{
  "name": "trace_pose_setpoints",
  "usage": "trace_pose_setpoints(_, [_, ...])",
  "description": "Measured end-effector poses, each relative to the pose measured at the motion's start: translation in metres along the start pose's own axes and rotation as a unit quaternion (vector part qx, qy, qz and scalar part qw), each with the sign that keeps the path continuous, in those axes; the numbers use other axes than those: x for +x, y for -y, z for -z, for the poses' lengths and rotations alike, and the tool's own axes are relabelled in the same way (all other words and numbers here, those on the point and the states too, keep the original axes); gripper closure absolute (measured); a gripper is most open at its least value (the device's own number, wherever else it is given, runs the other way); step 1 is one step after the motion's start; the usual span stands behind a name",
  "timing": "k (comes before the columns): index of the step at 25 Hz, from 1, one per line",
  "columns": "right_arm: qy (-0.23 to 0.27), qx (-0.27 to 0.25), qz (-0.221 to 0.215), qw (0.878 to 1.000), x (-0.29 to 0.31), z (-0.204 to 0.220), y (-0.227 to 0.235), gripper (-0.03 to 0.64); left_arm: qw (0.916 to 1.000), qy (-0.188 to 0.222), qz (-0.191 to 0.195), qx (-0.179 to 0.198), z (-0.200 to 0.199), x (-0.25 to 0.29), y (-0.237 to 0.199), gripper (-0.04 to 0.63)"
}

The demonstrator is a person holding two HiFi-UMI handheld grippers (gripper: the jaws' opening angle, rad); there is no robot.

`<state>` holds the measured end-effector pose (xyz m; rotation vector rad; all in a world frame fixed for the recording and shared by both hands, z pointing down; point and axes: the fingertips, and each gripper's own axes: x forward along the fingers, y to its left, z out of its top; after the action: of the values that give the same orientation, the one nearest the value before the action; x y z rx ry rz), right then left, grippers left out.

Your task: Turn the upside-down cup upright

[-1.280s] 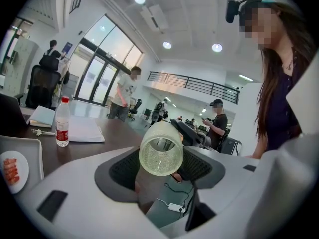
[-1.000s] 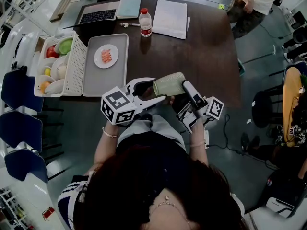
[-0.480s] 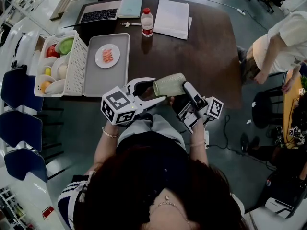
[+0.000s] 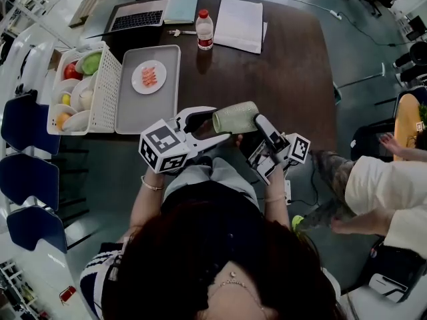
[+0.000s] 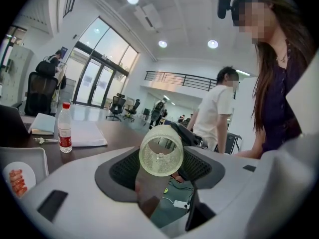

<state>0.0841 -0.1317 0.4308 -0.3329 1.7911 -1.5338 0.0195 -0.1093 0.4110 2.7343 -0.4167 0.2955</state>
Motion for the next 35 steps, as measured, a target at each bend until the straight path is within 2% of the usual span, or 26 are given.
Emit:
trace_pose_setpoints(6, [0.016,-0.005,0.006,1.000,-0.009,-0.008,0.005,0.258,0.9999,0.007,-0.008,-0.002,-0.001,-0.007,-0.010,0.318])
trace_pose_setpoints(12, [0.037,-0.031,0.036,0.998,-0.026,-0.020,0.008,0.258,0.9993,-0.022,-0.028,0.010,0.007,-0.008,-0.016,0.318])
trace_pose_setpoints(17, [0.035,-0.105,0.109,0.988,-0.032,-0.022,0.015,0.258,0.9953,-0.076,-0.055,0.024,0.026,-0.005,-0.029,0.318])
trace_pose_setpoints(23, [0.026,-0.196,0.156,0.968,-0.034,-0.022,0.011,0.260,0.9845,-0.153,-0.080,0.033,0.053,0.003,-0.045,0.318])
trace_pose_setpoints(27, [0.015,-0.262,0.189,0.946,-0.031,-0.019,0.007,0.269,0.9673,-0.222,-0.115,0.045,0.078,0.013,-0.058,0.318])
trace_pose_setpoints(29, [0.017,-0.296,0.216,0.930,-0.032,-0.019,0.009,0.313,0.9595,-0.248,-0.125,0.048,0.089,0.016,-0.061,0.318])
trace_pose_setpoints(32, [0.019,-0.353,0.263,0.898,-0.038,-0.022,0.014,0.379,0.9491,-0.279,-0.135,0.054,0.101,0.020,-0.065,0.318])
trace_pose_setpoints(35, [0.009,-0.415,0.299,0.859,-0.040,-0.022,0.014,0.412,0.9408,-0.303,-0.144,0.049,0.111,0.022,-0.069,0.318])
